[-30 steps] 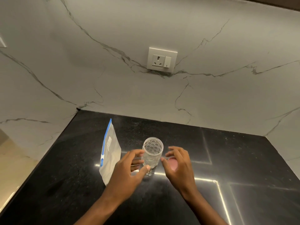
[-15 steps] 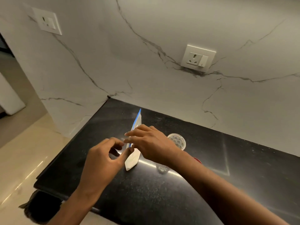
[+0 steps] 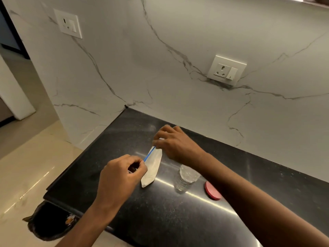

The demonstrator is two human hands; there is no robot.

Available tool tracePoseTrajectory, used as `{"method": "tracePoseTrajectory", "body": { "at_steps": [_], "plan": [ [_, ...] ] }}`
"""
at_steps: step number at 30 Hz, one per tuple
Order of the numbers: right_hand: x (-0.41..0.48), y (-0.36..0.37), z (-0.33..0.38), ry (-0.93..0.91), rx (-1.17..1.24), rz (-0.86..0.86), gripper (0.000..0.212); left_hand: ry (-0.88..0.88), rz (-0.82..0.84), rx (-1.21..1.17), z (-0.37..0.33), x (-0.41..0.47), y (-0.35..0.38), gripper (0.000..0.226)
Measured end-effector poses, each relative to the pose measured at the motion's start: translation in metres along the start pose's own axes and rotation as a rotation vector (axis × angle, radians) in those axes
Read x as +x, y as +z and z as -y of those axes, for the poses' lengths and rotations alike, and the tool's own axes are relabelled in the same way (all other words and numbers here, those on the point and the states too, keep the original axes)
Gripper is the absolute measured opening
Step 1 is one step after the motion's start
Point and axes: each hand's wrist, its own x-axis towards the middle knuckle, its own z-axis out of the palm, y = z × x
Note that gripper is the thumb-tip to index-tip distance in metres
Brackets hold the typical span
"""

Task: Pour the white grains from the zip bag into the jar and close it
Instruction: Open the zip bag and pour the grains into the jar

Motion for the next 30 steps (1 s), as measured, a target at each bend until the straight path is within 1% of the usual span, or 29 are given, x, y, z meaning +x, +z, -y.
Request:
{"method": "tracePoseTrajectory", "body": {
  "at_steps": [3, 6, 12, 14, 15, 16, 18, 19, 20, 22, 24, 26, 28, 30],
  "plan": [
    [-0.001, 0.0, -0.026, 0.063, -0.026, -0.03, 0.022, -0.005, -0.022, -0.019, -0.003, -0.002, -0.002, 0.008],
    [-0.003, 0.004, -0.044, 0.12, -0.029, -0.028, 0.017, -0.012, -0.034, -0.027, -0.001, -0.003, -0.003, 0.006],
    [-0.01, 0.01, -0.054, 0.202, 0.005, 0.026, 0.022, -0.015, -0.009, -0.035, -0.003, -0.004, -0.005, 0.007],
    [-0.011, 0.01, -0.049, 0.256, 0.055, 0.001, 0.025, -0.013, -0.003, -0.044, -0.003, -0.001, -0.006, 0.007],
    [-0.013, 0.01, -0.044, 0.327, 0.126, -0.059, 0.027, -0.029, -0.001, -0.06, -0.002, 0.001, -0.007, 0.008],
    [-0.014, 0.009, -0.036, 0.436, 0.243, -0.15, 0.027, -0.062, -0.003, -0.09, -0.001, 0.004, -0.007, 0.012],
    [-0.017, 0.009, -0.017, 0.685, 0.574, -0.342, 0.014, -0.129, -0.021, -0.183, 0.001, 0.018, -0.005, 0.023],
    [-0.018, 0.01, -0.005, 0.788, 0.768, -0.384, 0.008, -0.147, -0.027, -0.223, 0.002, 0.027, -0.003, 0.025],
    [-0.018, 0.011, 0.007, 0.869, 0.946, -0.379, 0.011, -0.154, -0.026, -0.248, 0.002, 0.036, 0.0, 0.023],
    [-0.017, 0.015, 0.026, 0.969, 1.225, -0.302, 0.021, -0.173, 0.031, -0.258, 0.0, 0.055, 0.007, 0.021],
    [-0.014, 0.017, 0.037, 1.038, 1.364, -0.269, 0.023, -0.198, 0.152, -0.266, -0.002, 0.07, 0.013, 0.018],
    [-0.01, 0.019, 0.041, 1.076, 1.459, -0.29, 0.02, -0.228, 0.261, -0.284, -0.002, 0.08, 0.017, 0.014],
    [-0.009, 0.019, 0.042, 1.092, 1.516, -0.303, 0.019, -0.265, 0.314, -0.303, -0.001, 0.085, 0.02, 0.012],
    [-0.008, 0.019, 0.043, 1.112, 1.553, -0.305, 0.019, -0.294, 0.32, -0.332, 0.001, 0.086, 0.023, 0.012]
  ]
}}
